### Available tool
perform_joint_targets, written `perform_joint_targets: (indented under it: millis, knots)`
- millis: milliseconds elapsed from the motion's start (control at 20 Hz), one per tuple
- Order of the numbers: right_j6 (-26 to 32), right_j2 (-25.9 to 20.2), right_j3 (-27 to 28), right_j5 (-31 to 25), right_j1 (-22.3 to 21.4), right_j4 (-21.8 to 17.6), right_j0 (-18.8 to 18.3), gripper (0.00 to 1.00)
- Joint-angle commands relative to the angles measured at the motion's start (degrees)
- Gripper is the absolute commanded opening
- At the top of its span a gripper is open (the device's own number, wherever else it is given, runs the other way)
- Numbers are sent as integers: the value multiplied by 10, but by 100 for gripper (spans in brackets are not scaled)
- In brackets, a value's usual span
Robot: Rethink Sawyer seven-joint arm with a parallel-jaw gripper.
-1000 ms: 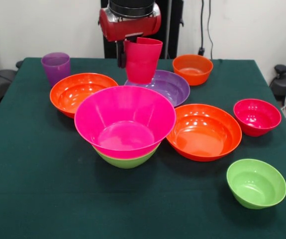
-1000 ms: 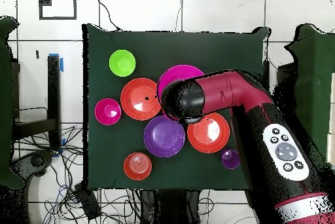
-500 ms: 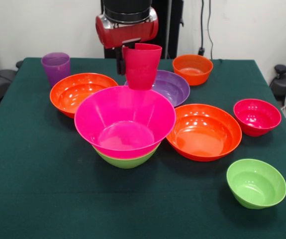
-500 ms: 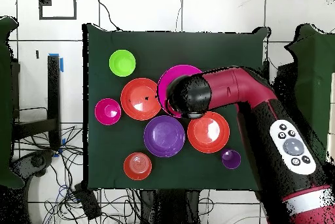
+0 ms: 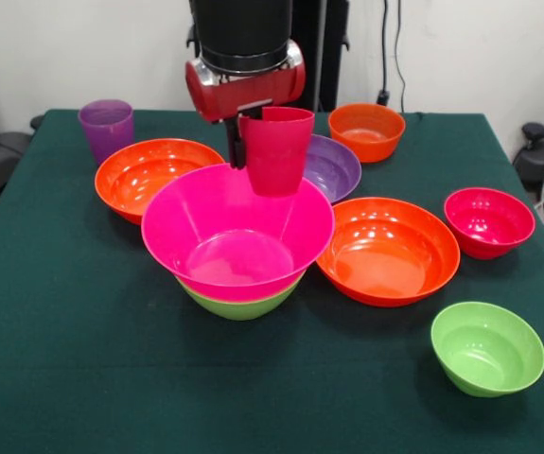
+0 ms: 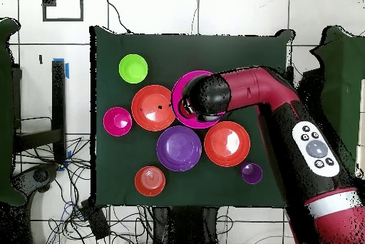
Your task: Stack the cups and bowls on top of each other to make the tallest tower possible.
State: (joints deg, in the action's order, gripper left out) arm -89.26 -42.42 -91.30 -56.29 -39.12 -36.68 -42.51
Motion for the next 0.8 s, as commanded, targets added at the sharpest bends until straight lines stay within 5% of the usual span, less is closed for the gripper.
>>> perform_joint_targets:
  millis: [50, 650, 700, 800]
  knots:
    - [203, -17, 42, -26, 39, -54, 5, 0]
    - [196, -19, 31, -16, 33, -63, 0, 0]
    - [198, -20, 32, -21, 33, -65, 0, 100]
    - [197, -19, 32, -22, 32, -67, 1, 100]
